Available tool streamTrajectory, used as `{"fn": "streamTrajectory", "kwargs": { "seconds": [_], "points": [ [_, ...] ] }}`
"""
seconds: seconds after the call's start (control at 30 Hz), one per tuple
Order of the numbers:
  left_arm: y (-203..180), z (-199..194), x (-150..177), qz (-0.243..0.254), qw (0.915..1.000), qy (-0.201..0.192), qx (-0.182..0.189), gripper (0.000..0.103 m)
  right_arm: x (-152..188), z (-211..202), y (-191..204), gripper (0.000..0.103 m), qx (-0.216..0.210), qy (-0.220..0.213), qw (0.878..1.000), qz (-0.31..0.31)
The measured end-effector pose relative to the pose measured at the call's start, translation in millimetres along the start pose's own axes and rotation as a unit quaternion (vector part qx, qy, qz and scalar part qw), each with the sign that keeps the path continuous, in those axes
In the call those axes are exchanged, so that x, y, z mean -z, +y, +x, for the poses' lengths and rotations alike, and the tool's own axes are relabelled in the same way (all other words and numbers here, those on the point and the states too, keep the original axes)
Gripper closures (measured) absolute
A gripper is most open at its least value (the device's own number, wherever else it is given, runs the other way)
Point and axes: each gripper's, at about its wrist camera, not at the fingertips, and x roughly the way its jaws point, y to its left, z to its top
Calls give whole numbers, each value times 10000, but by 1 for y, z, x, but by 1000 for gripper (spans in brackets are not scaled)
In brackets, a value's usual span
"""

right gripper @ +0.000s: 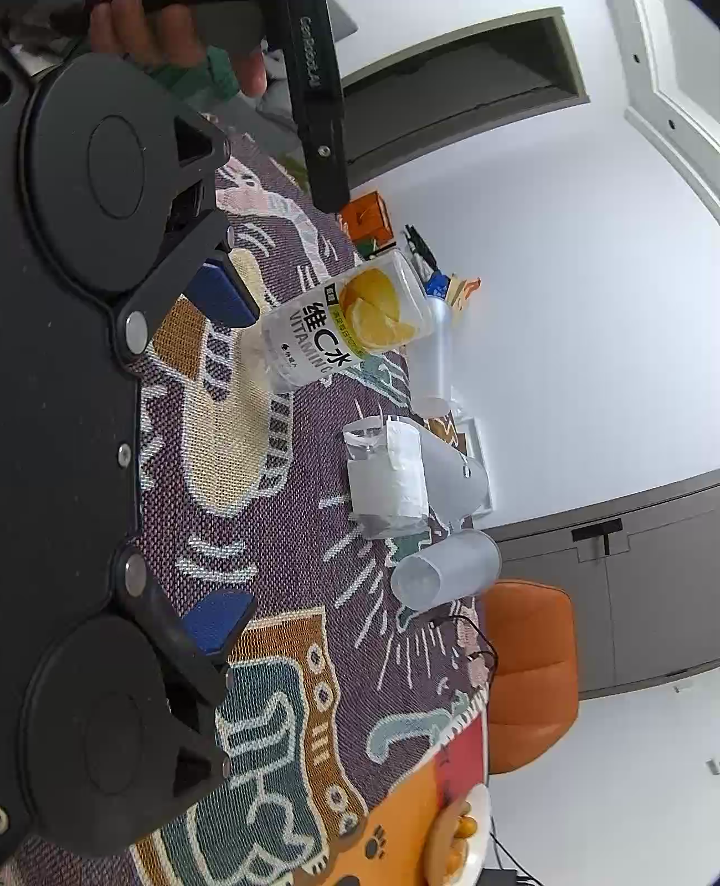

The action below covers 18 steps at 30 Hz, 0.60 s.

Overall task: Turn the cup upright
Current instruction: 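Rotate the bottle upright with the left tool and lower it onto the blanket, then open the left tool and withdraw from the standing bottle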

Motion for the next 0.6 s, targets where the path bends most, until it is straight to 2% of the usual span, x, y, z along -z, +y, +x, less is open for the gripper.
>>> {"fn": "streamTrajectory", "kwargs": {
  "seconds": [0.3,0.47,0.6],
  "points": [
    [18,-28,18,-151,9998,-95,-74,0,3,-21,12,0,37,94,9998,-166],
    [21,-41,25,-46,10000,5,-80,0,3,-39,21,0,-10,-81,9995,-294],
    [23,-57,28,-18,9998,-147,-110,0,2,-51,28,0,-106,-201,9988,-436]
  ]
}}
